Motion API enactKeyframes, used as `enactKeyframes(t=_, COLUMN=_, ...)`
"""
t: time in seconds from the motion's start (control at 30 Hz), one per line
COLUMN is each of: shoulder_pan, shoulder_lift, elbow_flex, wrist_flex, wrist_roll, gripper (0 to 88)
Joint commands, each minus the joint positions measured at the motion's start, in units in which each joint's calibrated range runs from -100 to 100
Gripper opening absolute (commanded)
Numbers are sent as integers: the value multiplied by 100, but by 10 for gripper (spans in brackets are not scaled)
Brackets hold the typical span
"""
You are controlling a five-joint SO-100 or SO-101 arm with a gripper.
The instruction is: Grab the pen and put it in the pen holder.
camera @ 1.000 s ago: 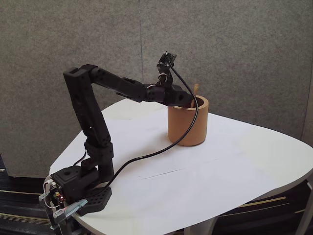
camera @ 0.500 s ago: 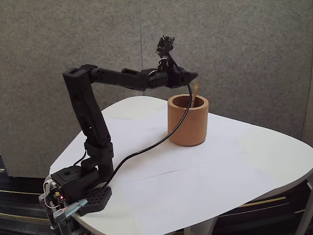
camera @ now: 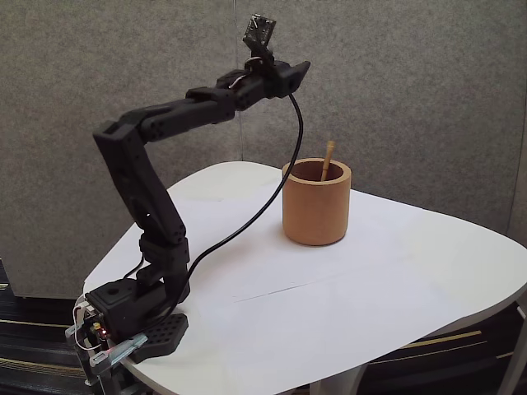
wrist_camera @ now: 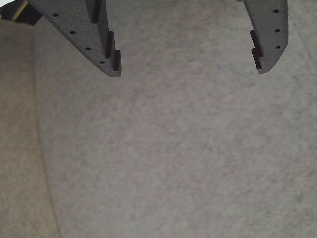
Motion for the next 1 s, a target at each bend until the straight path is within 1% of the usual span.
enactKeyframes(t=0.0, shoulder_pan=-126, shoulder_lift=-925, elbow_flex=-226, wrist_flex=1042, wrist_roll=-549, gripper=386)
enactKeyframes(t=0.07, shoulder_pan=-126, shoulder_lift=-1324, elbow_flex=0, wrist_flex=1754, wrist_roll=-786, gripper=383)
enactKeyframes(t=0.13, shoulder_pan=-104, shoulder_lift=-1860, elbow_flex=343, wrist_flex=2517, wrist_roll=-1154, gripper=383)
enactKeyframes(t=0.3, shoulder_pan=160, shoulder_lift=-3479, elbow_flex=1733, wrist_flex=3915, wrist_roll=-2555, gripper=383)
enactKeyframes(t=0.37, shoulder_pan=219, shoulder_lift=-4105, elbow_flex=2374, wrist_flex=4356, wrist_roll=-2981, gripper=383)
enactKeyframes(t=0.43, shoulder_pan=262, shoulder_lift=-4666, elbow_flex=2906, wrist_flex=4907, wrist_roll=-3308, gripper=383)
enactKeyframes(t=0.57, shoulder_pan=321, shoulder_lift=-5472, elbow_flex=3475, wrist_flex=6229, wrist_roll=-3797, gripper=383)
enactKeyframes(t=0.73, shoulder_pan=336, shoulder_lift=-5699, elbow_flex=4070, wrist_flex=7737, wrist_roll=-4261, gripper=383)
enactKeyframes(t=0.83, shoulder_pan=336, shoulder_lift=-5781, elbow_flex=4522, wrist_flex=8025, wrist_roll=-4476, gripper=383)
enactKeyframes(t=0.97, shoulder_pan=336, shoulder_lift=-6155, elbow_flex=4982, wrist_flex=8085, wrist_roll=-4566, gripper=383)
